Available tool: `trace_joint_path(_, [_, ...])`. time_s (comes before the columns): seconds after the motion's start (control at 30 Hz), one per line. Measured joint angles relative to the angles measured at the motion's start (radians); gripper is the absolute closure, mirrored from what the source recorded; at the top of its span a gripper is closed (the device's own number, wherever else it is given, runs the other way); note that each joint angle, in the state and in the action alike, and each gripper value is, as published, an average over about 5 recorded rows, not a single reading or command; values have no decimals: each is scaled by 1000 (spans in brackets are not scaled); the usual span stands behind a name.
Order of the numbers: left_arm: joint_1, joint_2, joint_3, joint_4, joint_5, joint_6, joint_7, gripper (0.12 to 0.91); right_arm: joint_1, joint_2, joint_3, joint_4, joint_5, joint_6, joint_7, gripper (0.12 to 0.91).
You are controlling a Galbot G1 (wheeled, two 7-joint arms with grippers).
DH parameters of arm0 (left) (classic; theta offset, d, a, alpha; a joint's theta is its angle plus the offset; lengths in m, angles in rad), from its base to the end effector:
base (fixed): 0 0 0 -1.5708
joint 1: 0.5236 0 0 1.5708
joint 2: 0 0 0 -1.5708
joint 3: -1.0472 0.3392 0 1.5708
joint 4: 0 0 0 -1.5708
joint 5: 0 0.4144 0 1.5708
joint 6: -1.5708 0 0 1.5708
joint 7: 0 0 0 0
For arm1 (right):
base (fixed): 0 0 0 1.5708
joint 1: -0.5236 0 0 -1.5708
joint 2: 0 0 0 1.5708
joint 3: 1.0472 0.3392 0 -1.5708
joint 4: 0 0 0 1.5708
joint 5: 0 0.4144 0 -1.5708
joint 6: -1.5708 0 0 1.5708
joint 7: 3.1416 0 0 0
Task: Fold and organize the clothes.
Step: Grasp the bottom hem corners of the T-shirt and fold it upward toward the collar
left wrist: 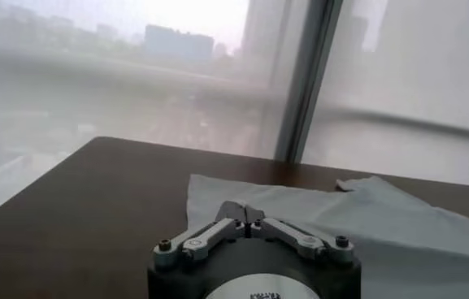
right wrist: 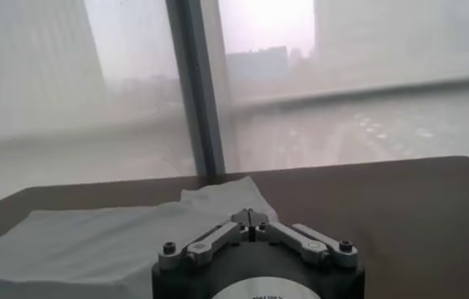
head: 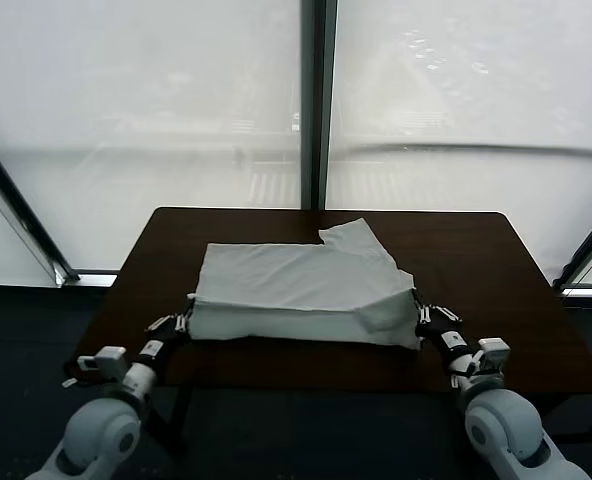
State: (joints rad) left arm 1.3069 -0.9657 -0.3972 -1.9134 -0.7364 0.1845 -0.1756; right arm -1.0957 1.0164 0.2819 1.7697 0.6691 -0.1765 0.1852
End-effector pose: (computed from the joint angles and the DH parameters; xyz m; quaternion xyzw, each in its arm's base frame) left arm 0.3248 0.0733 -0.2854 -0.0653 -0.9868 0.0699 0.1304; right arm 0.3809 -0.0528 -0.2888 0.0675 -0.9911 -0.0491 0.1039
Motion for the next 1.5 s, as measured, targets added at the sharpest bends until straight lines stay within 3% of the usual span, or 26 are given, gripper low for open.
trace_joint_path(0.27, [-43,9,11,52,1,0,1,881,54,33,-31,-88,-7,-1,-2,886])
trace_joint_path(0.63, [-95,28,45,114,6,-2,4,881,41,53,-24,-99,-9,-15,-7,879])
trace_joint_path(0.73, [-101,34,51,121,7,5,3,881,29,53,-16,-91,-18,-18,-26,782])
trace_joint_path(0.83, [-102,35,52,123,10,10,2,873,12,46,-4,-75,-24,-12,-43,600])
trace_joint_path(0.93, [-101,35,51,123,14,10,2,775,-12,35,9,-52,-30,-4,-53,411])
trace_joint_path(1.03, [-99,35,47,120,21,12,-1,598,-43,19,25,-20,-41,0,-60,234])
trace_joint_path(1.1, [-96,36,45,118,35,23,-2,466,-70,5,37,8,-53,0,-63,158])
trace_joint_path(1.2, [-84,40,37,108,47,52,-2,279,-123,-19,55,59,-79,1,-65,123])
trace_joint_path(1.3, [-60,42,23,86,33,72,-6,160,-183,-45,75,113,-100,3,-67,119])
trace_joint_path(1.5, [16,18,11,18,29,82,-11,124,-252,-68,83,166,-138,-3,-68,118])
